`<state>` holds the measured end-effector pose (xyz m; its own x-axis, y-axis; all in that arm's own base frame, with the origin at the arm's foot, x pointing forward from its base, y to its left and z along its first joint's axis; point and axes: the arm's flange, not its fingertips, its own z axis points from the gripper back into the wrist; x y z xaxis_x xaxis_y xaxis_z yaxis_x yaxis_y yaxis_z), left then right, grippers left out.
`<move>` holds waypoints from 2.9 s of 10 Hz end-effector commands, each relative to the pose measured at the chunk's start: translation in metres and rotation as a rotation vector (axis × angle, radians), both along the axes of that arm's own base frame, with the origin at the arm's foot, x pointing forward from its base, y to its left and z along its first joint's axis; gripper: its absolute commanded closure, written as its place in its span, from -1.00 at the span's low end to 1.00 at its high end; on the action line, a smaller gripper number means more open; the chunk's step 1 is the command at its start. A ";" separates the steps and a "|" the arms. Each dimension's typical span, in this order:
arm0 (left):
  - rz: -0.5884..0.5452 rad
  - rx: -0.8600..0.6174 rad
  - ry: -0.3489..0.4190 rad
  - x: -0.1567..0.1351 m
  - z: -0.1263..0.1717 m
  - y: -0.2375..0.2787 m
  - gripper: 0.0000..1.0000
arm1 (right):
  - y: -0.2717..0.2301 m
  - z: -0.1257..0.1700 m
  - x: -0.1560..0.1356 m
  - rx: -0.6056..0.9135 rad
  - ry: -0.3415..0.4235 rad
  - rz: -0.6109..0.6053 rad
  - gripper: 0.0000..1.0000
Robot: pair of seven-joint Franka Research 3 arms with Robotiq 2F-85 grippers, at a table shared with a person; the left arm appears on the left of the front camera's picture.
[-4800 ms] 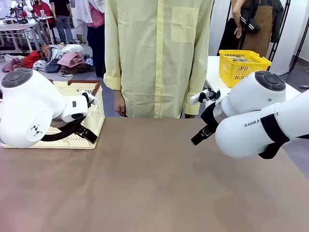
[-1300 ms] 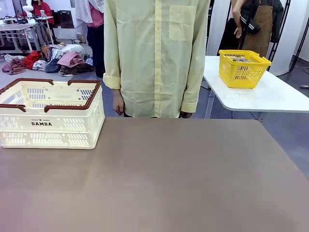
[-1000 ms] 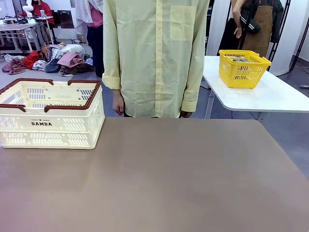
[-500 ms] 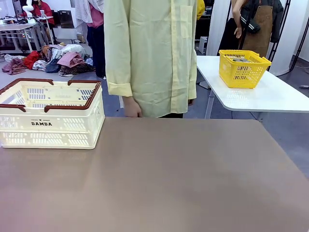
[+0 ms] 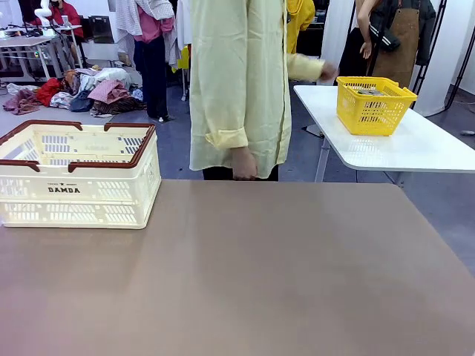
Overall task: Place the drinks into the Shopping basket.
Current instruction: Pick up one drink and place it into the Shopping basket.
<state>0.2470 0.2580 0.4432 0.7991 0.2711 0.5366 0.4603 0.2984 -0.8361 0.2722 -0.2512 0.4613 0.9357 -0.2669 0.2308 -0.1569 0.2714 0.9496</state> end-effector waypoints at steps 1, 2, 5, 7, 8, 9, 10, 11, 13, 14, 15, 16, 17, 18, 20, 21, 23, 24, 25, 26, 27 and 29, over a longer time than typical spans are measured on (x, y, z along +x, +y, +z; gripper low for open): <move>0.002 -0.028 0.002 0.001 0.005 0.001 -1.00 | 0.000 -0.001 -0.003 -0.009 -0.009 0.012 -1.00; 0.002 -0.028 0.002 0.001 0.005 0.001 -1.00 | 0.000 -0.001 -0.003 -0.009 -0.009 0.012 -1.00; 0.002 -0.028 0.002 0.001 0.005 0.001 -1.00 | 0.000 -0.001 -0.003 -0.009 -0.009 0.012 -1.00; 0.002 -0.028 0.002 0.001 0.005 0.001 -1.00 | 0.000 -0.001 -0.003 -0.009 -0.009 0.012 -1.00; 0.002 -0.028 0.002 0.001 0.005 0.001 -1.00 | 0.000 -0.001 -0.003 -0.009 -0.009 0.012 -1.00; 0.002 -0.028 0.002 0.001 0.005 0.001 -1.00 | 0.000 -0.001 -0.003 -0.009 -0.009 0.012 -1.00; 0.002 -0.028 0.002 0.001 0.005 0.001 -1.00 | 0.000 -0.001 -0.003 -0.009 -0.009 0.012 -1.00; 0.002 -0.028 0.002 0.001 0.005 0.001 -1.00 | 0.000 -0.001 -0.003 -0.009 -0.009 0.012 -1.00; 0.002 -0.028 0.002 0.001 0.005 0.001 -1.00 | 0.000 -0.001 -0.003 -0.009 -0.009 0.012 -1.00; 0.002 -0.028 0.002 0.001 0.005 0.001 -1.00 | 0.000 -0.001 -0.003 -0.009 -0.009 0.012 -1.00; 0.002 -0.028 0.002 0.001 0.005 0.001 -1.00 | 0.000 -0.001 -0.003 -0.009 -0.009 0.012 -1.00; 0.002 -0.028 0.002 0.001 0.005 0.001 -1.00 | 0.000 -0.001 -0.003 -0.009 -0.009 0.012 -1.00; 0.002 -0.028 0.002 0.001 0.005 0.001 -1.00 | 0.000 -0.001 -0.003 -0.009 -0.009 0.012 -1.00; 0.002 -0.028 0.002 0.001 0.005 0.001 -1.00 | 0.000 -0.001 -0.003 -0.009 -0.009 0.012 -1.00; 0.002 -0.028 0.002 0.001 0.005 0.001 -1.00 | 0.000 -0.001 -0.003 -0.009 -0.009 0.012 -1.00; 0.002 -0.028 0.002 0.001 0.005 0.001 -1.00 | 0.000 -0.001 -0.003 -0.009 -0.009 0.012 -1.00; 0.002 -0.028 0.002 0.001 0.005 0.001 -1.00 | 0.000 -0.001 -0.003 -0.009 -0.009 0.012 -1.00; 0.002 -0.028 0.002 0.001 0.005 0.001 -1.00 | 0.000 -0.001 -0.003 -0.009 -0.009 0.012 -1.00; 0.002 -0.028 0.002 0.001 0.005 0.001 -1.00 | 0.000 -0.001 -0.003 -0.009 -0.009 0.012 -1.00; 0.002 -0.028 0.002 0.001 0.005 0.001 -1.00 | 0.000 -0.001 -0.003 -0.009 -0.009 0.012 -1.00; 0.002 -0.028 0.002 0.001 0.005 0.001 -1.00 | 0.000 -0.001 -0.003 -0.009 -0.009 0.012 -1.00; 0.002 -0.028 0.002 0.001 0.005 0.001 -1.00 | 0.000 -0.001 -0.003 -0.009 -0.009 0.012 -1.00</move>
